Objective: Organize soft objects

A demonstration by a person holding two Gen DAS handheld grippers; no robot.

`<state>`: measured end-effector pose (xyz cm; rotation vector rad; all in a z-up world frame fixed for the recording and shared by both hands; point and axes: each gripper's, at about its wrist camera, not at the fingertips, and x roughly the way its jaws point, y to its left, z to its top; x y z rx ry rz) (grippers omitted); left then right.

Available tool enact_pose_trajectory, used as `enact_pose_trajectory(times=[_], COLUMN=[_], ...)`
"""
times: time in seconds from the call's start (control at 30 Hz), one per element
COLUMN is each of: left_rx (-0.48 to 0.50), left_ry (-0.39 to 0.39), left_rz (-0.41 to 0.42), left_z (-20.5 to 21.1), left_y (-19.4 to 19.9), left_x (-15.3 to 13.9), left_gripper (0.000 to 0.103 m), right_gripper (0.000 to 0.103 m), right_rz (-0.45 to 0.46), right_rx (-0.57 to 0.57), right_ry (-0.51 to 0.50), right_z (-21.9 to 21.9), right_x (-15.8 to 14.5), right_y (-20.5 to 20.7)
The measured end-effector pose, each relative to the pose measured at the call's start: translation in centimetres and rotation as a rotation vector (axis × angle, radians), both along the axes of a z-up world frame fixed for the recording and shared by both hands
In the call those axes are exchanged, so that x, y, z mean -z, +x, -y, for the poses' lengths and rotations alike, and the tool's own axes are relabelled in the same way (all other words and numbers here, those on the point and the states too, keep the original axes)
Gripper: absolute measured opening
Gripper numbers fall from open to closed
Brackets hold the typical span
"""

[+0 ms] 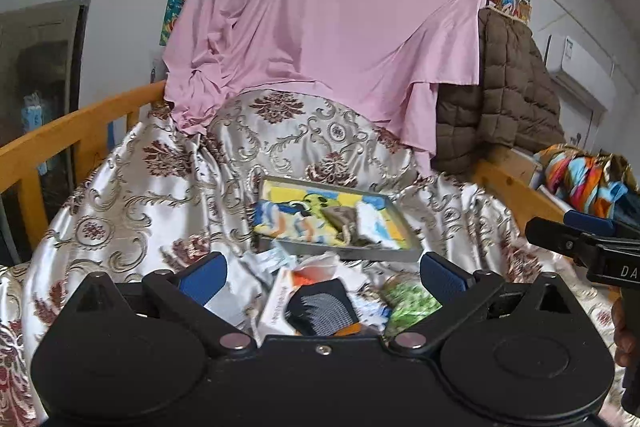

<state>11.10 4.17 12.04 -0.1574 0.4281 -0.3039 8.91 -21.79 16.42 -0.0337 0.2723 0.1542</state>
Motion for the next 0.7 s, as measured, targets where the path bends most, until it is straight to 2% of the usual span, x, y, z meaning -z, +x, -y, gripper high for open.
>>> enact_pose_trajectory(times=[0.2, 0.37, 0.5, 0.7], left_rx=[-0.005, 0.003, 0.004, 0.005], left_ry=[0.034, 0.042, 0.076, 0.132], left_rz=[-0.073, -0.149, -0.197, -0.279], left_z=[-0.8, -1.2, -1.6, -1.5], left_y=[0.6, 1.8, 2.6, 3.7], left_x=[4.0, 7.5, 9.5, 11.6], left_gripper=[0.102, 0.102, 0.102, 0.102], right_gripper=[0.103, 0.103, 0.103, 0.103], right_rz=[0.01, 0.029, 0.002, -0.067], right_rx=[0.012, 0.01, 0.009, 0.035], right_ry=[-0.01, -0.081, -0.103, -0.072], right_z=[-1.7, -3.4, -4.3, -4.5], right_x=[3.4, 6.6, 8.8, 12.0], right_y=[-0.8, -1.0, -0.2, 2.0])
